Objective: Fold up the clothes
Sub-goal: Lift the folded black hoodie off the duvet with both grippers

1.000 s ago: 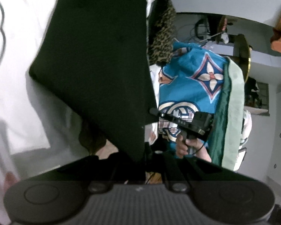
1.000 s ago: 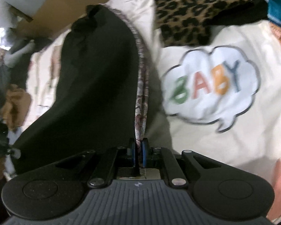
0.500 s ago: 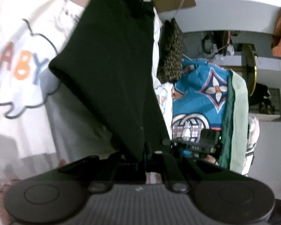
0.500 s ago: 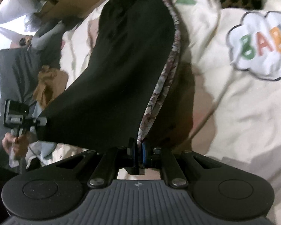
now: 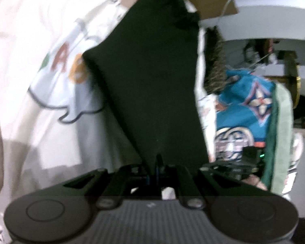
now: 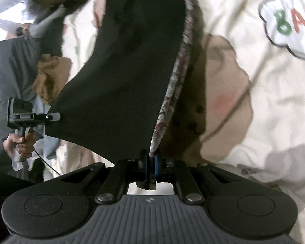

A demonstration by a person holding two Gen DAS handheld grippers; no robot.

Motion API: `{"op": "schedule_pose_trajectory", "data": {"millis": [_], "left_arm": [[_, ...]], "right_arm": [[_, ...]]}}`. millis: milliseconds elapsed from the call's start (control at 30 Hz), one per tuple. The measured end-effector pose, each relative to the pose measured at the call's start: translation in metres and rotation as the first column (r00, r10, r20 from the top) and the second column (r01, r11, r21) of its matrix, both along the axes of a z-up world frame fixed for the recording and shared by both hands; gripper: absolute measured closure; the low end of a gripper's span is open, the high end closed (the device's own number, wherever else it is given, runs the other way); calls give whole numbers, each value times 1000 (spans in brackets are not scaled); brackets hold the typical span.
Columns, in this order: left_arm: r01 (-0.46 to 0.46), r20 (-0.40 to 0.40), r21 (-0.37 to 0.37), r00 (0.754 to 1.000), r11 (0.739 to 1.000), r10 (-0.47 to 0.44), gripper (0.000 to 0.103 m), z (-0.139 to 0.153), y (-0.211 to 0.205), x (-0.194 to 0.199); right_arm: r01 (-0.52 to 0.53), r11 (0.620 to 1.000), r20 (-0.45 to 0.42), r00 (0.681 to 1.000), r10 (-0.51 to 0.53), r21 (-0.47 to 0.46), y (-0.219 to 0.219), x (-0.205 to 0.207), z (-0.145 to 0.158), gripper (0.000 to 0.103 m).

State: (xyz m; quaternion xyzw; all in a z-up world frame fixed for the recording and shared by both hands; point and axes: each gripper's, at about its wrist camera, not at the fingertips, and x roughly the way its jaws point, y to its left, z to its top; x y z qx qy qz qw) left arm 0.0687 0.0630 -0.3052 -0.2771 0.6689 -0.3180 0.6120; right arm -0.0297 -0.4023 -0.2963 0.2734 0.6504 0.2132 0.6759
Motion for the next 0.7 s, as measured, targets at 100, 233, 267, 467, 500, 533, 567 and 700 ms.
{"op": "schedule_pose_trajectory", "data": {"millis": [100, 233, 267, 467, 500, 533, 567, 700], "left_arm": [[23, -20, 49, 1000, 999, -22, 98, -24, -4, -6], [46, -31, 103, 999, 994, -43, 98, -47, -10, -12], [46, -32, 110, 999, 993, -43, 97, -50, -10, -12], [42, -34, 143, 999, 989, -38, 96, -62, -15, -15], [39, -39, 144, 999, 989, -33, 95, -64, -15, -15], [31, -44, 140, 999, 990, -25, 94, -65, -14, -14], [20, -47, 136, 999, 991, -13, 93, -66, -13, -14], [-4, -50, 110, 999, 994, 9, 89, -68, -11, -12]], "right_arm": [[-5, 999, -15, 1000, 4, -46, -2, -6, -11, 99], [-7, 996, -31, 1000, 4, -89, -2, -11, -25, 99], [-7, 995, -34, 999, 4, -95, -2, -11, -28, 99], [-9, 992, -44, 999, 3, -122, 0, -9, -45, 98], [-9, 992, -44, 999, 3, -123, 0, -9, -47, 96], [-1, 994, -42, 999, -4, -111, -2, -8, -48, 95], [6, 994, -36, 999, -10, -108, -4, -7, -48, 94], [15, 994, -1, 1000, -16, -106, -6, -4, -46, 77]]}}
